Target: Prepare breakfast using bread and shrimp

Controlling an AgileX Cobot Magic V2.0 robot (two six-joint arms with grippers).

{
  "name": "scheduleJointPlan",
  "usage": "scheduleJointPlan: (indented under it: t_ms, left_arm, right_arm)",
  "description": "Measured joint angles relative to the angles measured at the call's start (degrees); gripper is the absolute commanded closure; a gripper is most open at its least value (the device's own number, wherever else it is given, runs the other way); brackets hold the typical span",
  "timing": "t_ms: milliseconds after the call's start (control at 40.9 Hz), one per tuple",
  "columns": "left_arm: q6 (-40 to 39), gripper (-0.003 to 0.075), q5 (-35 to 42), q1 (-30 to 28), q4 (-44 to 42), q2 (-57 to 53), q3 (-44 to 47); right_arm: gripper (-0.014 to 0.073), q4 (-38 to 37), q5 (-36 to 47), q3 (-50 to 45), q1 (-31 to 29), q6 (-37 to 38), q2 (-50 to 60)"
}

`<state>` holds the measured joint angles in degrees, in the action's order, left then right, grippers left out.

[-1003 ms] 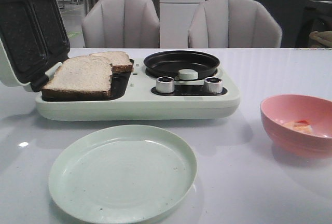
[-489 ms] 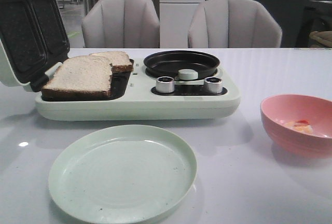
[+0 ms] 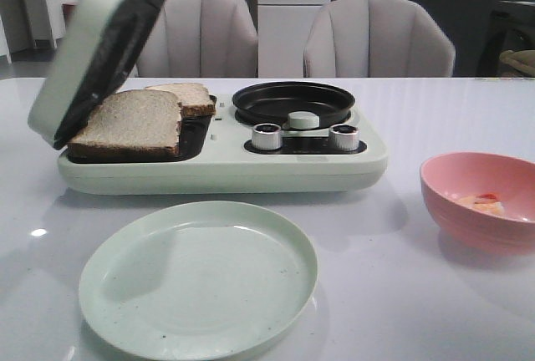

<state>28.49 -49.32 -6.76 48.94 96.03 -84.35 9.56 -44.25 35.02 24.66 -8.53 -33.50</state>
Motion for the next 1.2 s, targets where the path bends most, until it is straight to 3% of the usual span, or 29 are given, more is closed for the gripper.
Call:
scheduleJointPlan:
  t_ms: [294, 807, 1052, 1199]
  left_arm:
    - [6.11, 0.0619, 3.85, 11.07, -0.83, -13.04, 11.71]
    - [6.96, 0.0619, 14.38, 34.23, -8.35, -38.89, 36.68]
    - [6.56, 0.0618, 15.51, 37.27, -9.62, -48.59, 45.01]
    - [0.14, 0.0618, 16.22, 36.27, -16.36, -51.00, 47.09]
  right_arm:
    - [0.0106, 0.00, 0.00, 0.00, 0.00, 0.00, 0.00]
    - [0.0106, 0.00, 0.00, 0.00, 0.00, 0.00, 0.00]
    - [0.0106, 0.10, 0.00, 0.00, 0.00, 0.00, 0.00]
    - [0.0106, 0.10, 0.10, 0.00, -0.10, 0.10, -0.28]
